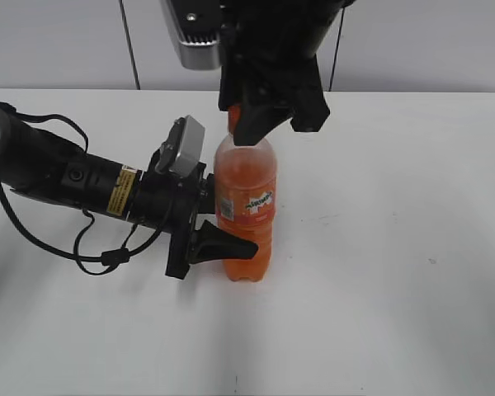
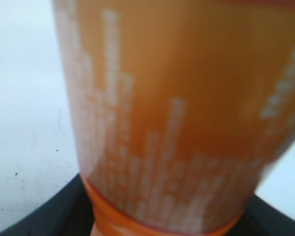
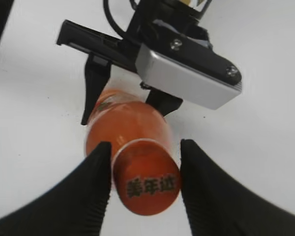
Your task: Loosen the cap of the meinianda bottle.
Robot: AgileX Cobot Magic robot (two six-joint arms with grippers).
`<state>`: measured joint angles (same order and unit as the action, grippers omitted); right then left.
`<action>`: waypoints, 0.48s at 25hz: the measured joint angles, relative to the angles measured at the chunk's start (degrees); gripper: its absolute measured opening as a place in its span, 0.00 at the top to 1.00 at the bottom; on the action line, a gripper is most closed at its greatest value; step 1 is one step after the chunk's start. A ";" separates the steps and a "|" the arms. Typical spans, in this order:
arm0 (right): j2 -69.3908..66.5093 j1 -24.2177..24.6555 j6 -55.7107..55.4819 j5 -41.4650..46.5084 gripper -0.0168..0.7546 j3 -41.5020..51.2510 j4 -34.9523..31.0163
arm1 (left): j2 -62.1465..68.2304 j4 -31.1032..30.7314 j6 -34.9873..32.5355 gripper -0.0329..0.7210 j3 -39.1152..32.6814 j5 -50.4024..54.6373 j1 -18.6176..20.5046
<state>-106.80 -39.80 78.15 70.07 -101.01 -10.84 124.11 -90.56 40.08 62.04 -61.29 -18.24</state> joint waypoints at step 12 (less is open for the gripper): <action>2.79 0.00 -23.39 -1.79 0.26 0.00 -1.74 | 0.00 0.11 0.85 0.42 0.00 0.12 0.00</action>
<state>-104.01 -39.80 54.76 68.28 -101.01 -12.58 124.11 -90.45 40.93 62.04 -61.17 -18.24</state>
